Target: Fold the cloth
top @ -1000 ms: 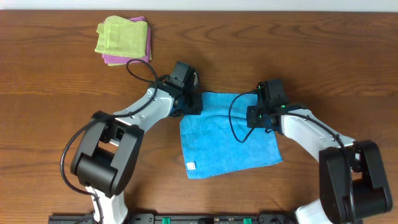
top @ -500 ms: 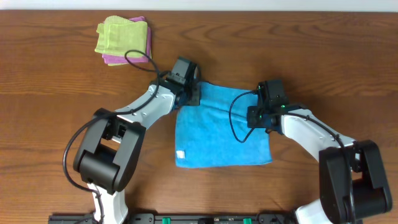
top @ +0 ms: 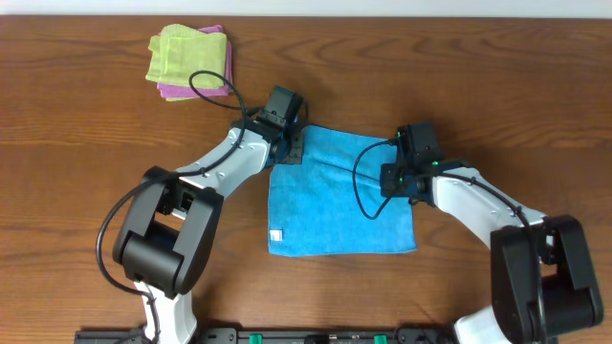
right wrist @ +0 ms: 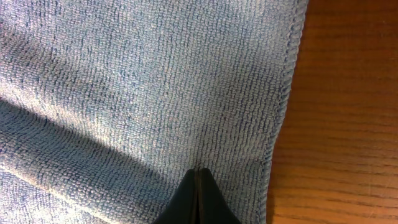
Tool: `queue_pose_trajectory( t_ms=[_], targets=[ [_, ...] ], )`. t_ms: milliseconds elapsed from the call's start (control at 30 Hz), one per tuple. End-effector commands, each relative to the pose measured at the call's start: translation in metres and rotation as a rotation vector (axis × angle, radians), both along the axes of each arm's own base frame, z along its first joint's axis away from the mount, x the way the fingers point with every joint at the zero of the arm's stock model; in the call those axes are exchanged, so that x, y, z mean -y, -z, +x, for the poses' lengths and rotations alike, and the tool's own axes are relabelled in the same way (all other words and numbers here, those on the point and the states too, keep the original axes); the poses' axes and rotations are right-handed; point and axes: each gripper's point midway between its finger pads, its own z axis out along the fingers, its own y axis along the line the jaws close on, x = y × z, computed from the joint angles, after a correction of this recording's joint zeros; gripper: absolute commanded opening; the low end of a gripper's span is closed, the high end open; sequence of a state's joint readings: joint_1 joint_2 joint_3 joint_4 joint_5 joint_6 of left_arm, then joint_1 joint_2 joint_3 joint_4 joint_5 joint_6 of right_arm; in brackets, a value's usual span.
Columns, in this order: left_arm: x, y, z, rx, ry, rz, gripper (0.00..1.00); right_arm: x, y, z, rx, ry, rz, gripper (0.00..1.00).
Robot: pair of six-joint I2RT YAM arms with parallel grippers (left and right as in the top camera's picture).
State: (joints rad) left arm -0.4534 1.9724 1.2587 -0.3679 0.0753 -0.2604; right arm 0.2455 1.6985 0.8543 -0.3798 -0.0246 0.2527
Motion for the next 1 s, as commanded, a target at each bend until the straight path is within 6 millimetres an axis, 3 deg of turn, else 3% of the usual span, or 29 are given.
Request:
queue_pose_trajectory(
  t_ms=[0,100,200,333,400,433,500,567,733,900,967],
  targets=[
    [0.001,0.000,0.003,0.001,0.012,-0.007,0.18,0.000,-0.003,-0.002,0.012,-0.003,-0.017,0.01],
    [0.002,-0.001,0.003,0.002,0.010,-0.010,0.10,0.000,-0.003,-0.002,0.013,-0.003,-0.017,0.02],
    [0.012,0.000,-0.002,-0.029,0.036,-0.065,0.09,0.000,-0.003,-0.002,0.013,-0.003,-0.017,0.02],
    [0.014,0.006,-0.005,-0.046,0.042,-0.072,0.24,0.000,-0.003,-0.002,0.012,-0.003,-0.017,0.02],
    [0.013,0.009,-0.005,-0.052,0.042,-0.069,0.39,0.000,-0.003,-0.002,0.011,-0.003,-0.017,0.02],
    [0.013,0.011,-0.005,-0.053,0.040,-0.066,0.37,0.000,-0.003,-0.002,0.011,-0.003,-0.017,0.01],
    [0.011,0.014,-0.005,-0.055,0.037,-0.057,0.17,0.000,-0.003,-0.002,0.011,-0.003,-0.017,0.02],
    [0.009,0.017,-0.003,-0.051,0.030,-0.043,0.06,0.000,-0.003,-0.002,0.011,-0.003,-0.017,0.02],
    [0.006,0.011,0.004,-0.020,0.019,-0.032,0.06,0.000,-0.003,-0.002,0.010,-0.003,-0.017,0.01],
    [-0.014,-0.007,0.018,0.052,-0.037,0.080,0.06,0.001,-0.002,-0.003,0.007,-0.003,-0.019,0.02],
    [-0.014,-0.015,0.022,0.071,-0.018,0.092,0.08,0.001,-0.002,-0.004,0.005,-0.003,-0.019,0.01]
  ],
)
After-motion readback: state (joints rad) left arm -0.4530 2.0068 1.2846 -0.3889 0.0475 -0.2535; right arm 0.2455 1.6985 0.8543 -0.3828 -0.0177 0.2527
